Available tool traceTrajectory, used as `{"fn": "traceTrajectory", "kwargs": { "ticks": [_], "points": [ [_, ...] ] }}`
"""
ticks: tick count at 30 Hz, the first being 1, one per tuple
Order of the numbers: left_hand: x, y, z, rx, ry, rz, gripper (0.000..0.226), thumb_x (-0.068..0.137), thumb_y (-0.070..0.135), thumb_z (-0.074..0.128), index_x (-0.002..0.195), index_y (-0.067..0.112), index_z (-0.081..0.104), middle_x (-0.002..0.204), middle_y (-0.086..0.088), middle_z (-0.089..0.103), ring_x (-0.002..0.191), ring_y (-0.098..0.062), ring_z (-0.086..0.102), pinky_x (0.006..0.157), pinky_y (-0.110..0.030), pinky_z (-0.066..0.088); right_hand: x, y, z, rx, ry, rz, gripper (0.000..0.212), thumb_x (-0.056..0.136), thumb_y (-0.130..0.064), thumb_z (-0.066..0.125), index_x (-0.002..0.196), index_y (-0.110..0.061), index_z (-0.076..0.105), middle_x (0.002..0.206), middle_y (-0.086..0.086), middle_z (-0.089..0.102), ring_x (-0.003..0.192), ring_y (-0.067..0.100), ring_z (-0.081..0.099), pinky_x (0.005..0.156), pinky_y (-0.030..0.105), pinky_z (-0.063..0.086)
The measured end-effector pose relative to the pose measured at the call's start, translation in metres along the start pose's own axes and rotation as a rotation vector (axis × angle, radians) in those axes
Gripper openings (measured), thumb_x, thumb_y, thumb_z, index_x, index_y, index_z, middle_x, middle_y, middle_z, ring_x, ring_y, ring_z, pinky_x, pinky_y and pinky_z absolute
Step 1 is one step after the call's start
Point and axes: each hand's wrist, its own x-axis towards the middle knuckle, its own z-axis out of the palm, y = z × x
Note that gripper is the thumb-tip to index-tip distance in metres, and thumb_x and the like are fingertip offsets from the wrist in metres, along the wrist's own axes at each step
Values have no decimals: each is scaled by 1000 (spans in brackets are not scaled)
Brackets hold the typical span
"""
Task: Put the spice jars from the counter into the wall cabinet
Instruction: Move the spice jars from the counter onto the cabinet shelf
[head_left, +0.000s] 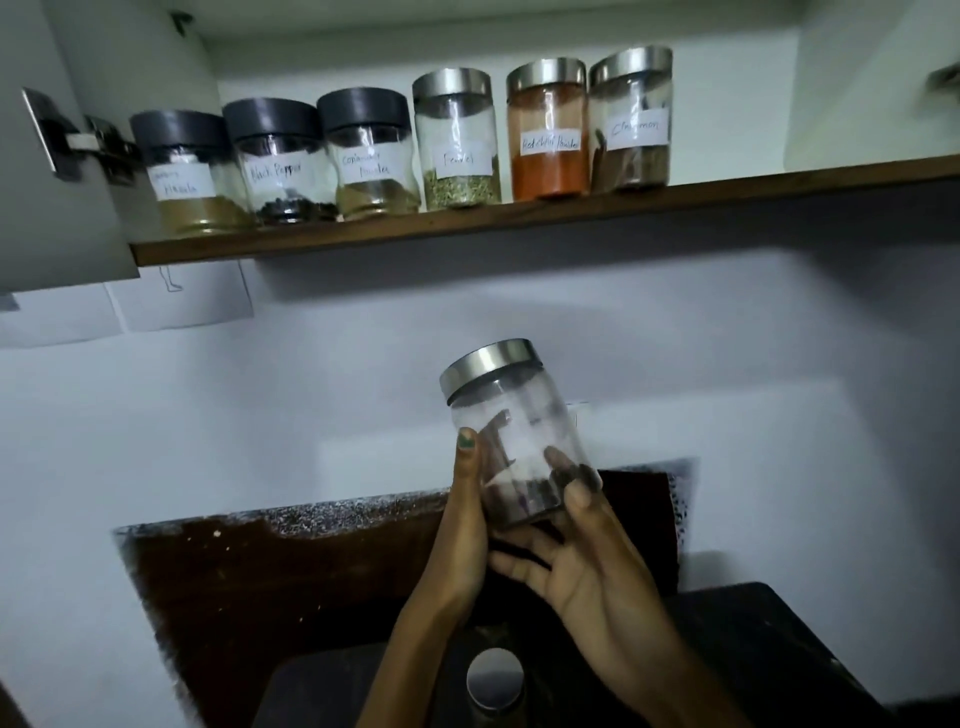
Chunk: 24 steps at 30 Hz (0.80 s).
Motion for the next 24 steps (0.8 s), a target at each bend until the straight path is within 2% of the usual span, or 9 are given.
{"fn": "traceTrajectory", "kwargs": {
  "ticks": [2, 4, 7, 9, 12, 14, 18, 22, 24],
  "points": [
    [2, 5, 5, 30, 1, 48, 59, 70, 73, 35, 117, 45, 58, 116, 10, 69, 106, -7, 66, 79, -23, 55, 0, -2, 2, -110, 29, -133, 68, 70, -31, 73, 132, -34, 44, 125, 1, 62, 112, 26, 62, 83, 41, 56],
    [3, 7, 12, 75, 7, 101, 55, 71, 71, 38, 120, 49, 53, 118, 18, 65, 107, 1, 63, 85, -24, 52, 3, -2, 4, -292, 114, -302, 78, 68, -23, 79, 132, -41, 40, 126, -9, 60, 116, 14, 60, 84, 29, 55],
    [5, 5, 20, 55, 37, 119, 62, 74, 67, 41, 129, 41, 47, 127, 16, 60, 113, -1, 60, 92, -26, 51, 8, 3, 3, -668, 276, -564, 89, 68, -5, 80, 135, -41, 33, 136, -7, 40, 124, 2, 47, 90, 21, 50],
    [6, 5, 24, 42, 50, 110, 52, 79, 65, 39, 125, 43, 51, 129, 13, 59, 115, -5, 60, 97, -30, 49, 9, 3, 1, -822, 313, -657, 93, 68, -1, 79, 135, -40, 30, 135, -5, 33, 125, -4, 41, 93, 16, 47],
    [5, 8, 27, -20, 59, 117, 29, 86, 58, 36, 104, 59, 59, 117, 20, 66, 109, -4, 64, 85, -26, 54, 3, -3, -2, -748, 206, -617, 82, 71, -19, 78, 135, -43, 33, 138, -7, 34, 126, 2, 45, 92, 23, 49],
    [4, 11, 28, -37, 64, 151, 29, 87, 55, 34, 97, 63, 60, 111, 22, 68, 104, -4, 65, 79, -25, 55, 0, -10, 0, -629, 131, -534, 70, 73, -36, 71, 132, -49, 35, 139, -12, 40, 125, 4, 48, 90, 22, 50],
    [6, 14, 29, -75, 78, 183, 41, 84, 53, 34, 121, 46, 52, 114, 13, 69, 104, -6, 66, 71, -20, 55, 3, -23, -2, -504, 38, -406, 79, 75, -40, 71, 141, -44, 28, 141, -12, 46, 127, 6, 47, 101, 29, 46],
    [12, 18, 34, -36, 123, 178, 42, 97, 47, 23, 119, 40, 58, 118, 13, 68, 111, -6, 63, 90, -36, 53, 6, -30, 3, -601, 7, -458, 86, 76, -32, 73, 145, -39, 22, 140, -19, 45, 128, 1, 45, 95, 18, 47],
    [14, 19, 37, -56, 139, 154, 46, 103, 40, 18, 122, 32, 59, 120, 6, 68, 112, -16, 63, 87, -39, 54, 7, -31, 5, -678, 74, -515, 90, 75, -32, 74, 145, -39, 19, 144, -21, 38, 131, -3, 39, 101, 22, 44]
  ]
}}
